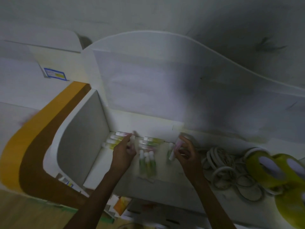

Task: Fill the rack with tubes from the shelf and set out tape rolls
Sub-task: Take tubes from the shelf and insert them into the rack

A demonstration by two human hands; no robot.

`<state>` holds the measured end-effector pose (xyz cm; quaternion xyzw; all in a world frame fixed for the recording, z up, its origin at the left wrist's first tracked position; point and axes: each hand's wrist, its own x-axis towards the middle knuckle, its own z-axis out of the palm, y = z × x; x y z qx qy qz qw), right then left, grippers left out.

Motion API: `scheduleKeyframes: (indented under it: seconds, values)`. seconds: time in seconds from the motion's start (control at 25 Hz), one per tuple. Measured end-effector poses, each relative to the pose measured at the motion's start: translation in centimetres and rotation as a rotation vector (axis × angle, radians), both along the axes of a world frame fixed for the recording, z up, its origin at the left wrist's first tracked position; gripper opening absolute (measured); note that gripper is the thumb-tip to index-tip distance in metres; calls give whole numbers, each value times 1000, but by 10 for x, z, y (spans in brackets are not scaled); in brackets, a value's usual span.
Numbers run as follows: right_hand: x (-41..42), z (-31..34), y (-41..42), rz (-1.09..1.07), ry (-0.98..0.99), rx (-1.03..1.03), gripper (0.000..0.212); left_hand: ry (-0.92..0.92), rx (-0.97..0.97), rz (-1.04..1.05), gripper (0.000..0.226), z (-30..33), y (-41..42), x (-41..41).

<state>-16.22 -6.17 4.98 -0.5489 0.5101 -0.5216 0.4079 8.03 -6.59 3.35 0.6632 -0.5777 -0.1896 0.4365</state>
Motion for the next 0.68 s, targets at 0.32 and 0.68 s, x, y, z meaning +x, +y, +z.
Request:
scheduleKeyframes:
  seconds: [0.32,0.68]
  values:
    - [14,9,1,12,-54,-3,46,114,-106,-110,51,30,19,6]
    - [52,24,10,49,-174,-34,42,100,-157,-129,55,48,67,21]
